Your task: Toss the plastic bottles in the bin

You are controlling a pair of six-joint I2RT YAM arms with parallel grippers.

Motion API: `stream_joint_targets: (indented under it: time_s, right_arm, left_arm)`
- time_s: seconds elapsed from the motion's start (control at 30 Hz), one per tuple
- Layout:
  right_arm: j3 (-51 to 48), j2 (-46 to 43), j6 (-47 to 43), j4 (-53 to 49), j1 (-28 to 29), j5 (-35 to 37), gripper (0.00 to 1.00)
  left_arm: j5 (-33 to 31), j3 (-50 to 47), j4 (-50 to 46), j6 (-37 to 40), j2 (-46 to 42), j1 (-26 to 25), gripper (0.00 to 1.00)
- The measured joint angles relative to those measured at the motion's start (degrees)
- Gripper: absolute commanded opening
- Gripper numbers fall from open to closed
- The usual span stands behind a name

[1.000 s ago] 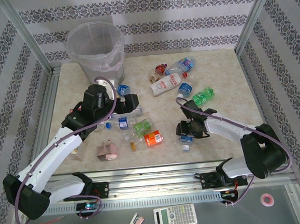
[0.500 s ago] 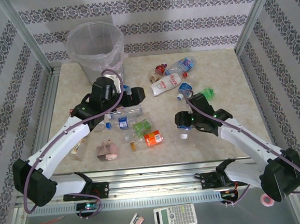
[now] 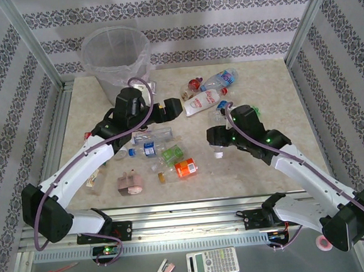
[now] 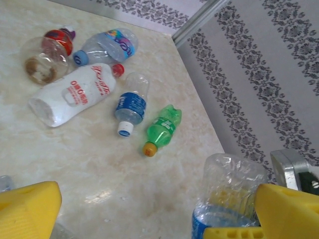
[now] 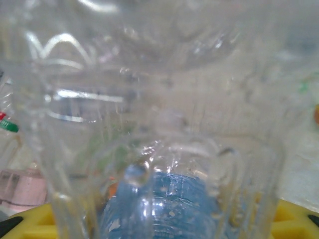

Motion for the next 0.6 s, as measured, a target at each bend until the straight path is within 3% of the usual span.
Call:
stream_joint_targets:
  time_s: [0.6]
  right_arm:
    - [1.22, -0.35, -2.75, 1.95, 1.36, -4.17, 0.33]
  left_arm:
    - [11.74, 2.27, 8.11, -1.49, 8.57, -6.75, 0.99]
